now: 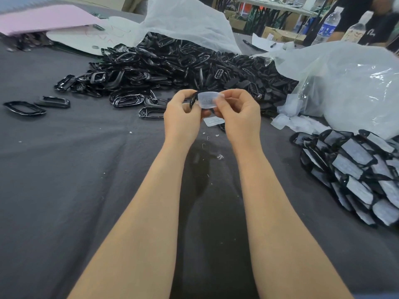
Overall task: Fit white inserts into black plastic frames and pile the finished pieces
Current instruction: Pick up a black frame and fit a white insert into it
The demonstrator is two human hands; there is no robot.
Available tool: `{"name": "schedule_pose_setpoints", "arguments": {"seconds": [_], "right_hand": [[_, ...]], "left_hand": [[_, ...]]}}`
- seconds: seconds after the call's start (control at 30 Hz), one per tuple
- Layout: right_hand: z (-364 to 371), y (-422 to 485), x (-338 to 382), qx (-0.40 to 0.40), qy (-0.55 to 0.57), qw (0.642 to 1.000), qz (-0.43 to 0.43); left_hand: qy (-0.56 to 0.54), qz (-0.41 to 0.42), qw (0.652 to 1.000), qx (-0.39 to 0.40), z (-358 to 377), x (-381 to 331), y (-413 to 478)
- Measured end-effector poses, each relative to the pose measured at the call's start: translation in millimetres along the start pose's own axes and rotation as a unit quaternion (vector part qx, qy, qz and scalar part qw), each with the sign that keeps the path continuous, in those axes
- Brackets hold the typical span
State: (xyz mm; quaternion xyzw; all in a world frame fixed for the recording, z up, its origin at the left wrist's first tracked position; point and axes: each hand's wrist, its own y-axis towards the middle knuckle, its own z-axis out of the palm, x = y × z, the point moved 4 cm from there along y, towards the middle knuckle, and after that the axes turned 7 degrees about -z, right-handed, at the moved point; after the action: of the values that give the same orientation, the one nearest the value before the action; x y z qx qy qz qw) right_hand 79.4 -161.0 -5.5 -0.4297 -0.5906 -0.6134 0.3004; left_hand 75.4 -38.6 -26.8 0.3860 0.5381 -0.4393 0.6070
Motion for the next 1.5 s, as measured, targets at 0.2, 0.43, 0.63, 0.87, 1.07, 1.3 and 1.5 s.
{"name": "schedule_pose_setpoints", "arguments": {"seconds": [0.2,0.43,0.63,0.87,1.07,1.3,1.5], "right_hand": [[0,-1,-5,-0.044,-0.073,0.996,-0.006],[-5,-1,-7,-0.081,-0.074,0.994,-0.007],[-3,-1,-13,-0.085,0.024,0.995,0.036],[-4,5,-22,-0.087,0.134,0.979,0.124],[-4,5,-22,-0.091,0.199,0.964,0.150],[0,3,-21,-0.053,0.222,0.960,0.160],[0,5,-25,-0.052,0.169,0.973,0.147]], "left_hand": [[0.002,0.019,0.999,0.040,6,-2,-2],[0.005,0.030,0.998,0.060,9,-3,-4],[-0.021,0.013,0.996,0.082,12,-2,-5],[-0.028,0.011,0.995,0.091,13,-4,-7],[-0.023,0.008,0.996,0.080,13,-4,-7],[0.012,0.018,0.998,0.060,9,1,-3],[0.005,0.002,0.998,0.062,9,0,-4]]}}
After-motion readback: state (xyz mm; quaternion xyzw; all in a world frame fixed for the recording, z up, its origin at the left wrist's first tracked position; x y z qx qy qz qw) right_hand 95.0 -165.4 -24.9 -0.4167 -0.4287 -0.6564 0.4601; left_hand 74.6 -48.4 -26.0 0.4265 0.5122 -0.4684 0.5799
